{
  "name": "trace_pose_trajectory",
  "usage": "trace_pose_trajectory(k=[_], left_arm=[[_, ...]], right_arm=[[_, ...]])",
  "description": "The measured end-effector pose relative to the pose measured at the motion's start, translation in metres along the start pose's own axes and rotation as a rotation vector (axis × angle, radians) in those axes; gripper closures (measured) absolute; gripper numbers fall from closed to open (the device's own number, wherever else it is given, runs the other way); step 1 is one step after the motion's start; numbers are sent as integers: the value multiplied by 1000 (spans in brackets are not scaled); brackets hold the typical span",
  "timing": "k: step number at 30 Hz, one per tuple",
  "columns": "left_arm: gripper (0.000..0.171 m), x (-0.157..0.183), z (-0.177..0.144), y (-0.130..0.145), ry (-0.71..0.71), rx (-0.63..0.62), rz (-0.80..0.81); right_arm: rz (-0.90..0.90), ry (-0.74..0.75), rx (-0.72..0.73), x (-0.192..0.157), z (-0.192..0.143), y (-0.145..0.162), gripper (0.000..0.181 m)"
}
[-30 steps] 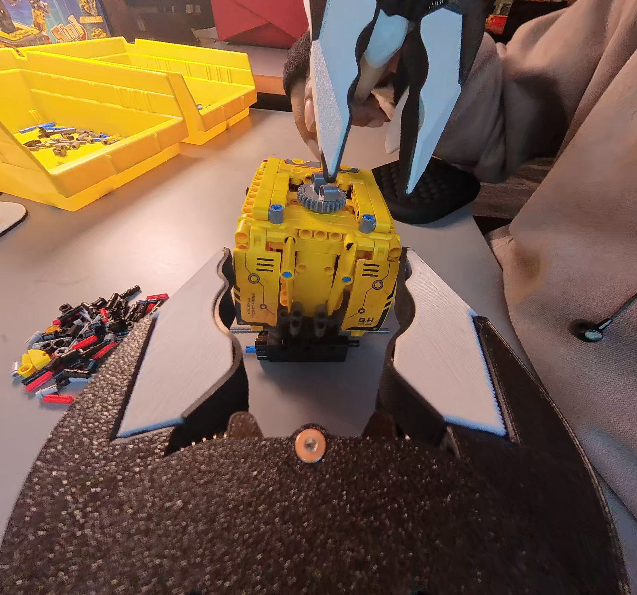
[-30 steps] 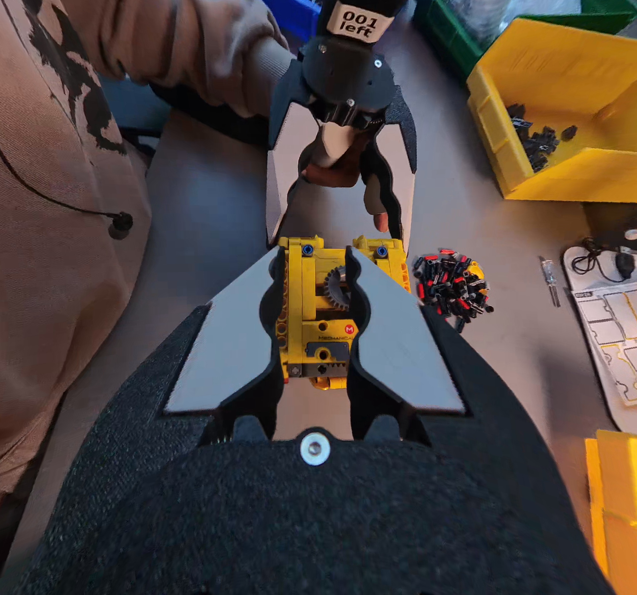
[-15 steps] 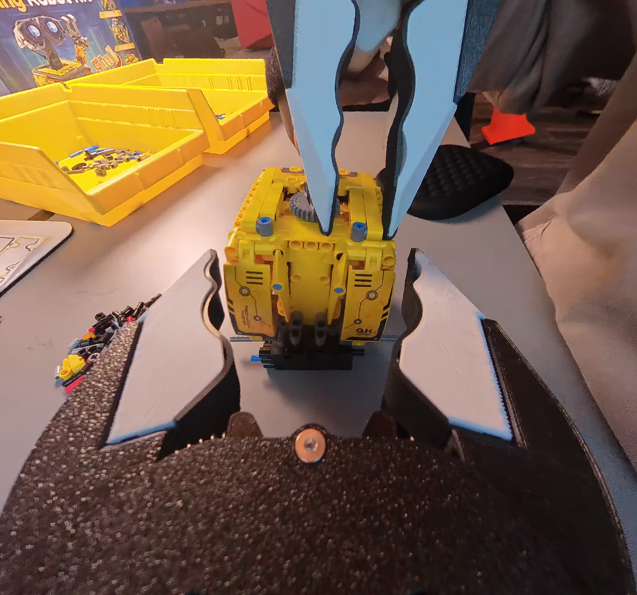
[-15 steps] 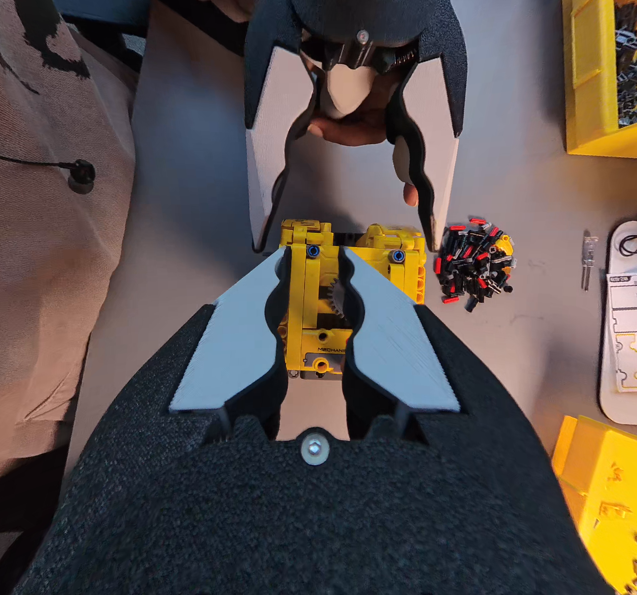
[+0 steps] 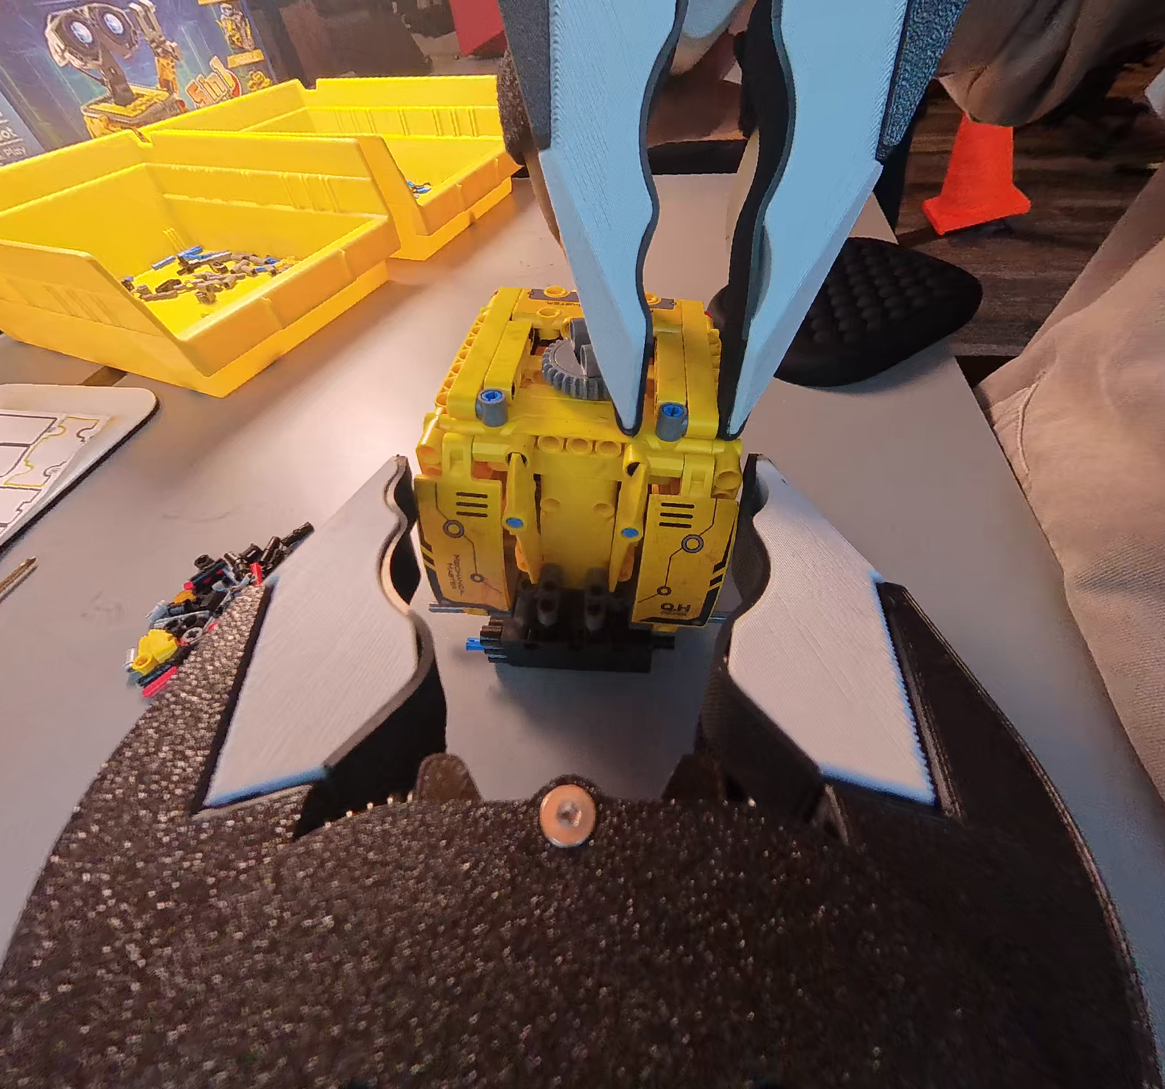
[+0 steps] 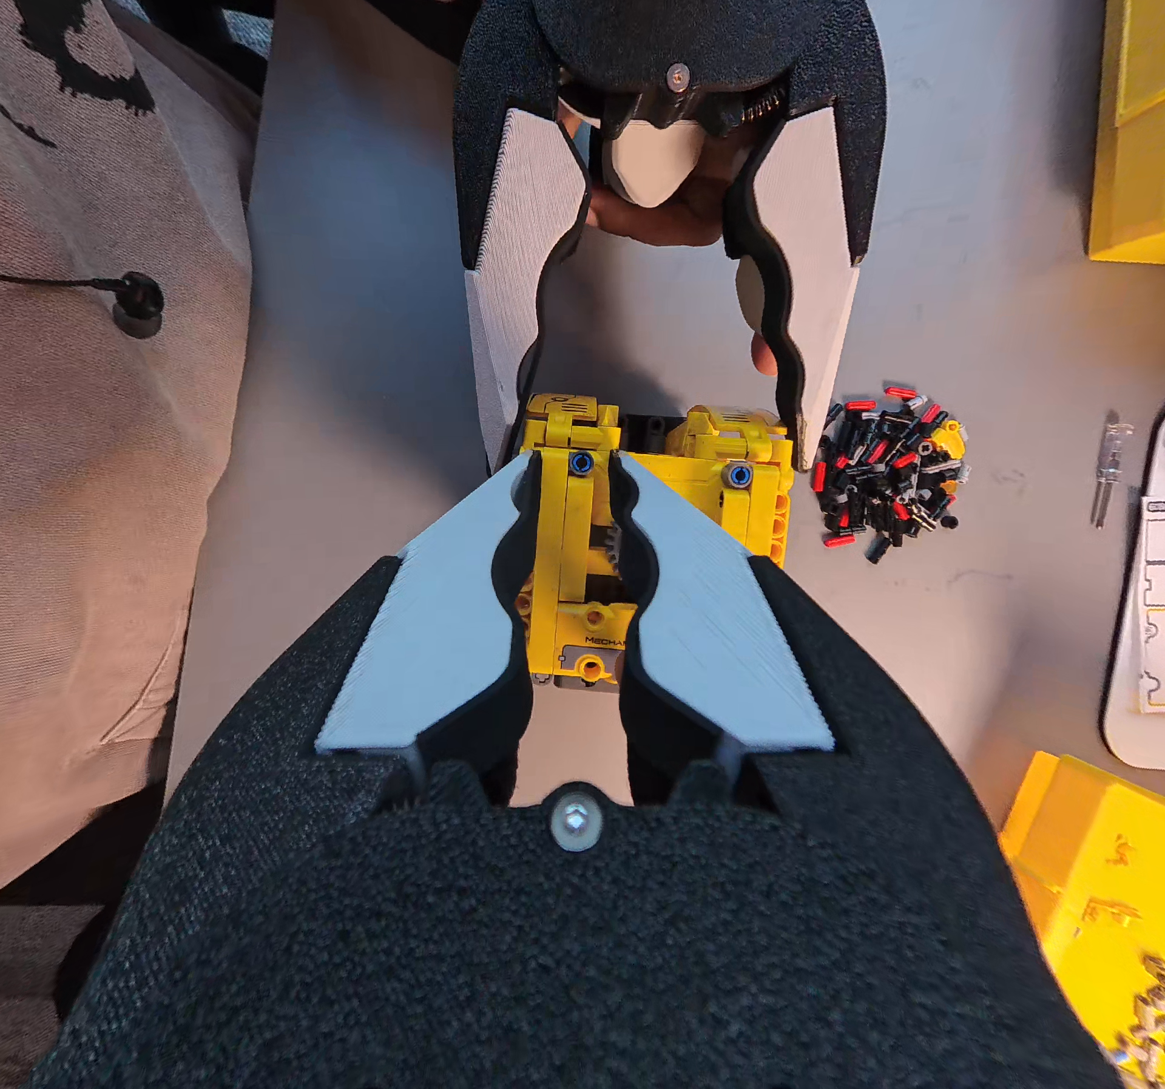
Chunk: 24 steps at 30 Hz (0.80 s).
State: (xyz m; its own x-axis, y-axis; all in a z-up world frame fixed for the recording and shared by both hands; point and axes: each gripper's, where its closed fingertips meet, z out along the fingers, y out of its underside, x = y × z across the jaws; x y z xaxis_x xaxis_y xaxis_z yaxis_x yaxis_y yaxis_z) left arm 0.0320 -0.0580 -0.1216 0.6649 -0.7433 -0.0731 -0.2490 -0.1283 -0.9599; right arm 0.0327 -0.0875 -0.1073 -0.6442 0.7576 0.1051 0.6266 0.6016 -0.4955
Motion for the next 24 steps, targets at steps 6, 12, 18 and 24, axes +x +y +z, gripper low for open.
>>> trace_pose_trajectory(k=[6, 12, 18, 24], left_arm=[[72, 0, -2, -2, -12, 17, 20], [71, 0, 2, -5, -33, 31, 35], [70, -1, 3, -4, -42, 19, 31], [71, -1, 3, -4, -56, 16, 51]], right_arm=[[28, 21, 56, 0, 0, 0, 165], [23, 13, 29, -1, 1, 0, 165], [1, 21, 19, -2, 2, -1, 166], [-13, 53, 66, -3, 1, -1, 167]])
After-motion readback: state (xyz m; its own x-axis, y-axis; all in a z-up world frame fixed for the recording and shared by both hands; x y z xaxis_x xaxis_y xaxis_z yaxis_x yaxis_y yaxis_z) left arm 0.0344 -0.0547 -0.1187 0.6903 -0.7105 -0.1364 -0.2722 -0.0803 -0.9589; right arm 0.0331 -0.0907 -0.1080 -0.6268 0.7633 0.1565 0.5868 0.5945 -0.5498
